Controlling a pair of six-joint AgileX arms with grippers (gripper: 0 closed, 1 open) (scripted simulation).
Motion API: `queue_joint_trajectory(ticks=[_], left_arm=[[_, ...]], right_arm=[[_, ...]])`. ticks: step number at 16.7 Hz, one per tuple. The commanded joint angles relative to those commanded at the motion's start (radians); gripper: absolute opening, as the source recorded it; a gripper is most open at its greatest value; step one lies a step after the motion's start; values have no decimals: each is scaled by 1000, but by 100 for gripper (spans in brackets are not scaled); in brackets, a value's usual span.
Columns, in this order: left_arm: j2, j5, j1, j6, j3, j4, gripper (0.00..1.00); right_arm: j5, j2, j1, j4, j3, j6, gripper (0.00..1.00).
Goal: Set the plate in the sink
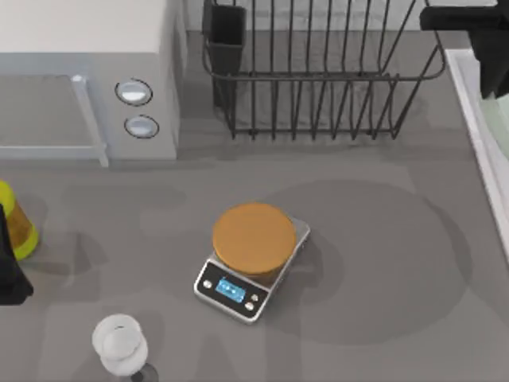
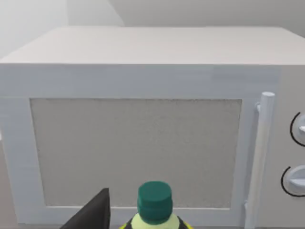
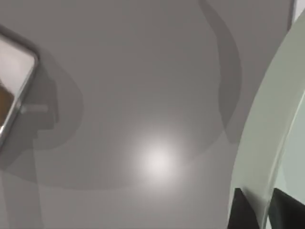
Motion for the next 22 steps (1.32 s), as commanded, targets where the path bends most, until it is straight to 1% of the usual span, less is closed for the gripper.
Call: queue_joint_trajectory(ticks=[6,9,12,16,22], left_arm=[[0,0,0,0,0,0,100],[0,0,0,0,0,0,100],[0,0,0,0,0,0,100],[0,0,0,0,0,0,100],[0,0,0,0,0,0,100]], right_arm=[[2,477,-223,-38,459,-222,0],[3,651,-324,-46,630,-323,0],[3,731,-381,-49,708,-379,0],[3,736,-385,-49,713,-383,0],[3,736,-385,-49,713,-383,45]])
